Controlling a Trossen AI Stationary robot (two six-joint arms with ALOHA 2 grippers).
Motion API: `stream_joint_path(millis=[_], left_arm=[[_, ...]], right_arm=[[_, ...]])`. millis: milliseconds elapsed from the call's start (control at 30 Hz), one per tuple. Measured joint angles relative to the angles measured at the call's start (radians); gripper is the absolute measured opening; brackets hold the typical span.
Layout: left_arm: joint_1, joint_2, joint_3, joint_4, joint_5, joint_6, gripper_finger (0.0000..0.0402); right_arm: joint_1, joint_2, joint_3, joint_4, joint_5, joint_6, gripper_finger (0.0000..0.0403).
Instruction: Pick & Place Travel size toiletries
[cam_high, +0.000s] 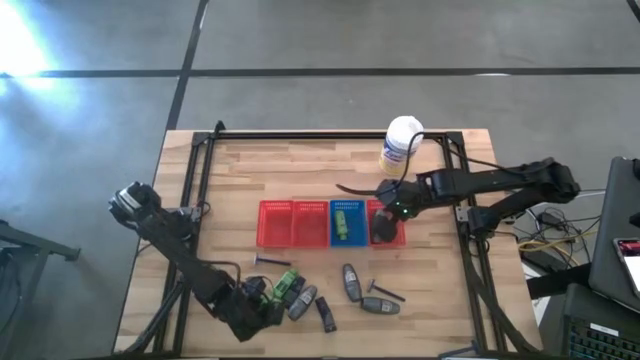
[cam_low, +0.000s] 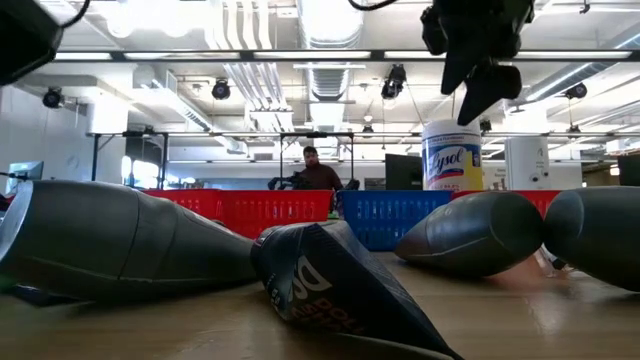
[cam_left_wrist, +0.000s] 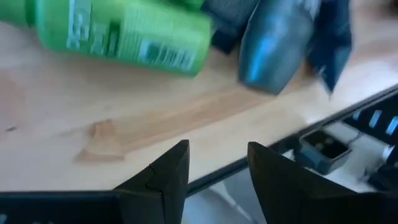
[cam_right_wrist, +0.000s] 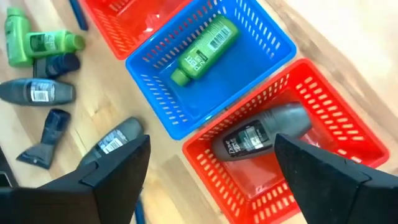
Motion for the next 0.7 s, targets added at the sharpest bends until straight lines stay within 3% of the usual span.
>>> stream_joint_path(millis=[333,700], left_arm=[[0.002,0.065,0.028,-0.036,0.026,-0.025,0.0168],[0.003,0.07,0.022,-0.341,0.102,0.013,0.0168]], right_arm=[[0.005,-0.026,0.0,-0.009,0.005,-0.032,0.0322],[0.006,-0.026,-0.002,-0.006,0.057,-0.008,0.0313]])
